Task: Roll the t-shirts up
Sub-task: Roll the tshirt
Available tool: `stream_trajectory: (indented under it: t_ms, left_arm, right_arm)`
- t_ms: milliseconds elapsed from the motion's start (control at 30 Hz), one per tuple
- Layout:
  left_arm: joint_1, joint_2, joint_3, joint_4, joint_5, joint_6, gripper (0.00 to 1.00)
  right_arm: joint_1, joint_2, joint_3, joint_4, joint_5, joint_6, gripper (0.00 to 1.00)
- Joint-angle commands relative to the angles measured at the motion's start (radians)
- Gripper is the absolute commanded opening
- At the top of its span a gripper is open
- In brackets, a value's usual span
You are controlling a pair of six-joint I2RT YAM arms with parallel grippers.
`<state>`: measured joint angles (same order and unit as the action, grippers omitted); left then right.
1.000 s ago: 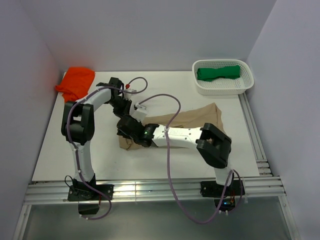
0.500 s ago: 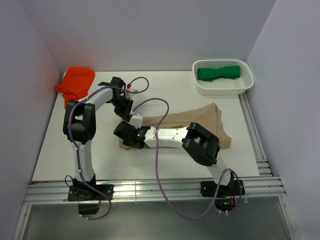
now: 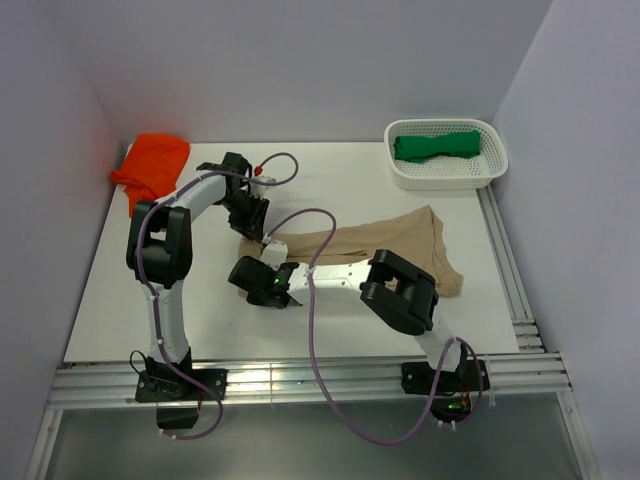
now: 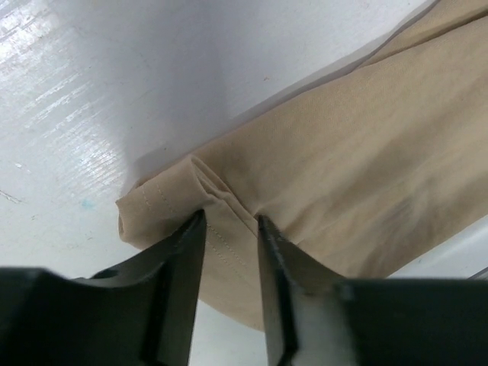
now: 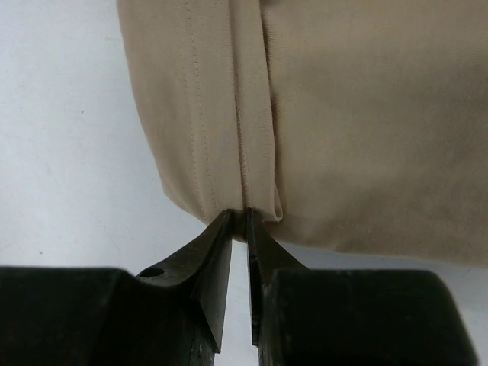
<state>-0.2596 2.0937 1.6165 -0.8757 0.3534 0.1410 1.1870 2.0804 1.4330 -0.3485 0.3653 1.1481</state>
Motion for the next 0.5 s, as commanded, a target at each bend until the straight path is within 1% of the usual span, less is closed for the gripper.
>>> stream_trajectory:
  t_ms: [0,33,100,200,333,433,467]
  left_arm:
    - [-0.006,-0.02,0.037,0.015,0.004,-0.004,0.42]
    - [-0.006,-0.024,0.052,0.014,0.005,-0.004,0.46]
    - [-0.006,-0.035,0.074,0.0,0.016,-0.004,0.5]
    - [-0.001,-0.04,0.132,-0.026,0.035,-0.007,0.57]
    - [0.019,-0.034,0.23,-0.068,0.064,-0.011,0.62]
    - [0.052,-0.035,0.259,-0.081,0.078,-0.018,0.64]
    - [0.081,-0.037,0.261,-0.086,0.087,-0.018,0.64]
  right_arm:
    - [0.003,0.017,-0.031,0.005,-0.029,0.03,0.2]
    - [0.003,0.017,-0.031,0.0,-0.034,0.035,0.2]
    - [-0.001,0.012,-0.034,0.0,-0.035,0.035,0.2]
    - [-0.013,0.001,-0.042,0.014,-0.046,0.029,0.2]
    - [-0.024,-0.006,-0.051,0.031,-0.058,0.03,0.2]
    - [-0.036,-0.014,-0.083,0.063,-0.08,0.035,0.19]
    - [-0.038,-0.02,-0.089,0.071,-0.084,0.038,0.19]
